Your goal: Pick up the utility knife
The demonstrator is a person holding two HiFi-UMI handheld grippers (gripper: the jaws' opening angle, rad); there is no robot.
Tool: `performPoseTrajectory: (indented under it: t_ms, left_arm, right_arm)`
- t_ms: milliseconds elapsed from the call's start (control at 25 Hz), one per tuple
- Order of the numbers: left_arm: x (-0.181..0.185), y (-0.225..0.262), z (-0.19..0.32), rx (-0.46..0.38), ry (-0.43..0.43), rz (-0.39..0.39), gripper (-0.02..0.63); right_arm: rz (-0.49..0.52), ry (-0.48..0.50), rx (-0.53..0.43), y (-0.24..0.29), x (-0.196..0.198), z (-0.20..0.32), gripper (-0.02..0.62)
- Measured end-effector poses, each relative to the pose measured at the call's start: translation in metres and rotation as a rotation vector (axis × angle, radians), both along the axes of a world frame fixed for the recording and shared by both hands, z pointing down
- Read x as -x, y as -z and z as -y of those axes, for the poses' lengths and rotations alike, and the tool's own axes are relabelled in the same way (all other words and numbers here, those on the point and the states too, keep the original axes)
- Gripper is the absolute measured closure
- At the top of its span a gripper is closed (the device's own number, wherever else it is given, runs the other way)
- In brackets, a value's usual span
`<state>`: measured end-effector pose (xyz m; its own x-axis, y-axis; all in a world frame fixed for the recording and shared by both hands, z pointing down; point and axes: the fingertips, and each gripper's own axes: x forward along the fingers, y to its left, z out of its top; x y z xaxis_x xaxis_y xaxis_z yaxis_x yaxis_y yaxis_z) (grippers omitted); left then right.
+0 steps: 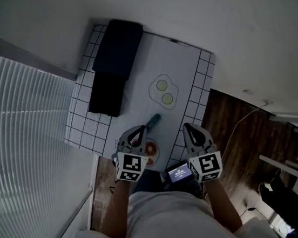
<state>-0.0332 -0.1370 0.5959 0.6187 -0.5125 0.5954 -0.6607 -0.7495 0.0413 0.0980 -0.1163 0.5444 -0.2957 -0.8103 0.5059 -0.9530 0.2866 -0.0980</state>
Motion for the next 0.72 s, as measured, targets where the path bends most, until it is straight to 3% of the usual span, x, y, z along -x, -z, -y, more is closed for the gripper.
performPoseTrajectory:
  t_ms: [200, 720]
  left_arm:
    - [-0.001, -0.027, -0.002, 0.059, -0.004, 0.019, 0.6]
    - [0.003, -0.054, -0.002, 0.066, -0.015, 0.054, 0.575]
  right_arm:
    - [0.007, 0.009, 0.039, -0.017, 0.003, -0.005, 0.589]
    - [0.025, 0.002, 0.121, -0.054, 0.008, -0.015, 0.589]
